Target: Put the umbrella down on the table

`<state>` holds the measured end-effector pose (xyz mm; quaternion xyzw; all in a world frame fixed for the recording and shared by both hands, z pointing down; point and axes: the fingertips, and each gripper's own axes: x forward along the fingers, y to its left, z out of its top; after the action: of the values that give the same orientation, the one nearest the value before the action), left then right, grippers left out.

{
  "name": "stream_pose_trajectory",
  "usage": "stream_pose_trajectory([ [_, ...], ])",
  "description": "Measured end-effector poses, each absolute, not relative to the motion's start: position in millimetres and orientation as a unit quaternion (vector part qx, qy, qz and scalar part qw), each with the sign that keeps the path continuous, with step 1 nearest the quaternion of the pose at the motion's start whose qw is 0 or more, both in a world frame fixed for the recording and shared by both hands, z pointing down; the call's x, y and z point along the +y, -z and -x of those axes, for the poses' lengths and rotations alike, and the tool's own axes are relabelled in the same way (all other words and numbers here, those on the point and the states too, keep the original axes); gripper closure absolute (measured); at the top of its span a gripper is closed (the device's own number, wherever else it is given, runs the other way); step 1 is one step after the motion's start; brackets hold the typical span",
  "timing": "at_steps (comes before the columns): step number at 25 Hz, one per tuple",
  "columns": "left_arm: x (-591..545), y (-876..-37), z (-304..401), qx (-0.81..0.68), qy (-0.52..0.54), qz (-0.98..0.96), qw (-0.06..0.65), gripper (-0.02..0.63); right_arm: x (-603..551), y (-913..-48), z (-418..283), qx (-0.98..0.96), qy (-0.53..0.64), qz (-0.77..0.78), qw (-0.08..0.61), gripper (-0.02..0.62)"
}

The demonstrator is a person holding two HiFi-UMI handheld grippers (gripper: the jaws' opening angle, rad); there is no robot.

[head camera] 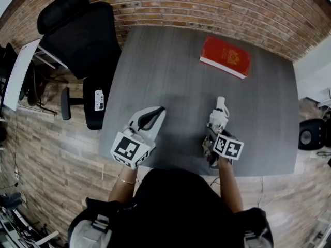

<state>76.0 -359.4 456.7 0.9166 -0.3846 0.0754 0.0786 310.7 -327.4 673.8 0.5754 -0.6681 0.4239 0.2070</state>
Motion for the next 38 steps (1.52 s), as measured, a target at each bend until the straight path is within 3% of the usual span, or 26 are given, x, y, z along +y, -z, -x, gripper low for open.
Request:
stream_pose_trajectory([
  [13,-344.1,-445.6,-95.6,-0.368,-0.068,-0.925,0.071,0.604,-320.0,-633.5,-321.2,-0.697,-0.381,-0.587,0.155,0.27],
  [22,-333.8,-440.3,-113.1,-0.359,-0.072,-0.929,0.063,0.604,-298.4,-601.9,-346.6,-0.693,-0.362,-0.615,0.101,0.42],
  [28,-320.8,-437.9,-126.5,-0.345,-0.078,-0.934,0.052,0.604,-284.6,-574.2,-363.8,-0.684,-0.332,-0.646,0.067,0.586],
  [38,-297.7,-428.5,-139.1,-0.331,-0.085,-0.939,0.045,0.604,-263.5,-518.4,-361.3,-0.716,-0.245,-0.652,0.049,0.598],
])
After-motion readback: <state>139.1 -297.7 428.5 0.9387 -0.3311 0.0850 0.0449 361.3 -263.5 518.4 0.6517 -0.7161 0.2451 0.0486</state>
